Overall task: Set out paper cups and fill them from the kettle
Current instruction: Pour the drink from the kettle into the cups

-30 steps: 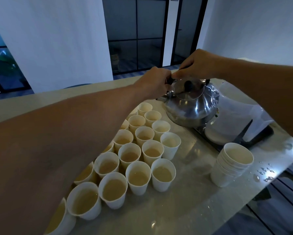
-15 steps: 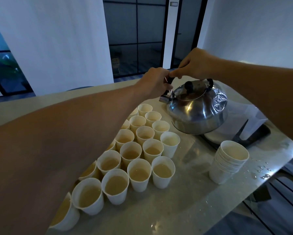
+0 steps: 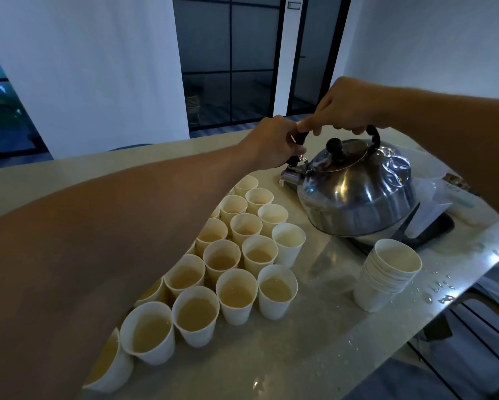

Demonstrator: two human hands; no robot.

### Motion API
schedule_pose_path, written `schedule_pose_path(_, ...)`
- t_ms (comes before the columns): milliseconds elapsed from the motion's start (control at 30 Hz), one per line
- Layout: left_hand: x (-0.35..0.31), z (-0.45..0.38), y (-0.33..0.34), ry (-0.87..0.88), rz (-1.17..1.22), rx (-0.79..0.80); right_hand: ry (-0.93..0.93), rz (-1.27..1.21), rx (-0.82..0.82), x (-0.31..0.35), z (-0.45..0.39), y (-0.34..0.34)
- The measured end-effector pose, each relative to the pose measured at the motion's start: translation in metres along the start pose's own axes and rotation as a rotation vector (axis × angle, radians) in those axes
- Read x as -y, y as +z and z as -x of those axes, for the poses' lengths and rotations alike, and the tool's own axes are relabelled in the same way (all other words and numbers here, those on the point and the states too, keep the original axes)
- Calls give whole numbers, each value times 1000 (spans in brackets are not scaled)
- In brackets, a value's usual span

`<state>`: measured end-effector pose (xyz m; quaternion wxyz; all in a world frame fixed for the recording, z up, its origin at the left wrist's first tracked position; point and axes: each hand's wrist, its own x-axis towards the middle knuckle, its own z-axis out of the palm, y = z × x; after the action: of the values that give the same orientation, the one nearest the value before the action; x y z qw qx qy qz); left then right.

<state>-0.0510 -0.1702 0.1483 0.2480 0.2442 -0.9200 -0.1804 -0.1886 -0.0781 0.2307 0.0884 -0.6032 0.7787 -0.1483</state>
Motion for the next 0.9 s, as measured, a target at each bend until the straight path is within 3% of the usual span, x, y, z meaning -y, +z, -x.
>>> schedule_pose_path(900, -7, -1, 9, -23, 131, 67, 84, 29, 76, 0, 14, -9)
